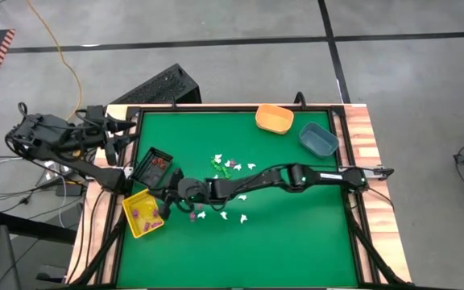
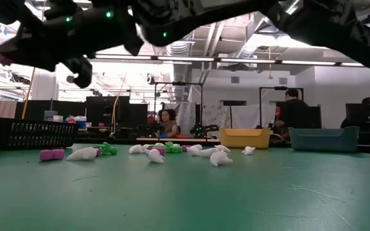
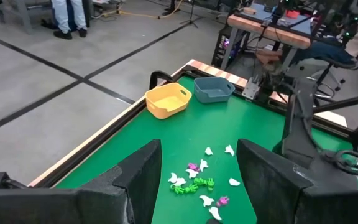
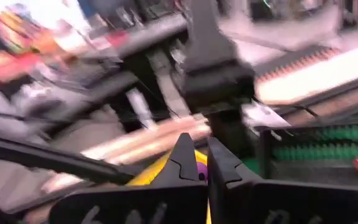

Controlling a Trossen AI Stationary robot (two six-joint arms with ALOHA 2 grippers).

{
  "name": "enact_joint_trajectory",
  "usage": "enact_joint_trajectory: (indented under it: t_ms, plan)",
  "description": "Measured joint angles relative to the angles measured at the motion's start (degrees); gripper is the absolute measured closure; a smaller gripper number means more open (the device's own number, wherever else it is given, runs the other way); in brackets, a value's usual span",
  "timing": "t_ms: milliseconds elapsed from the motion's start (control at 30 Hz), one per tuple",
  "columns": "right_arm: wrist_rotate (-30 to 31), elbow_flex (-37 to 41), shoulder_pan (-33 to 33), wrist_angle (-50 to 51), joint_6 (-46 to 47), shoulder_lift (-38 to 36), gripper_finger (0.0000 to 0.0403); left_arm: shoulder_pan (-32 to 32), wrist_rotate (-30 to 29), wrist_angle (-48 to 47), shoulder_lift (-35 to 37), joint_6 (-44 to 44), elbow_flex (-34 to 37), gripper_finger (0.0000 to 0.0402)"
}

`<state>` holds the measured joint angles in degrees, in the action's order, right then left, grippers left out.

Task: Sort Halloween decoration
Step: Put the pink skeleton toy into the yellow bin

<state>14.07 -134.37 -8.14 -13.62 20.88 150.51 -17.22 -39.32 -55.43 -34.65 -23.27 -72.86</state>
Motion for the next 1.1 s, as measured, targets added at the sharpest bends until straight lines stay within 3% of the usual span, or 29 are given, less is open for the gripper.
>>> enact_joint_trajectory:
  t_ms: [167,367,667,900,1100]
  plan:
    - [-3.65,0.68,-0.02,-4.4,-0.21,1.78,0.0401,0.01,0.05,0.0,0.0,0.02,0.0,0.0202]
    - [-12.75,0.66,0.48,-11.7,-2.68,3.85,0.0401,0.01,0.05,-0.1,-0.02,0.09,0.0,0.0202]
    - [-17.69,0.61,0.28,-17.09,-1.26,6.42,0.04,0.01,-0.17,-0.14,0.0,0.52,0.0,0.0202]
    - [-17.43,0.5,0.17,-15.1,-1.76,6.46,0.0391,0.01,-0.34,-0.14,0.0,0.46,0.0,0.0202]
    - [-16.75,0.5,0.42,-14.41,-1.92,6.44,0.0351,0.01,-0.32,-0.14,0.0,0.21,0.0,0.0202]
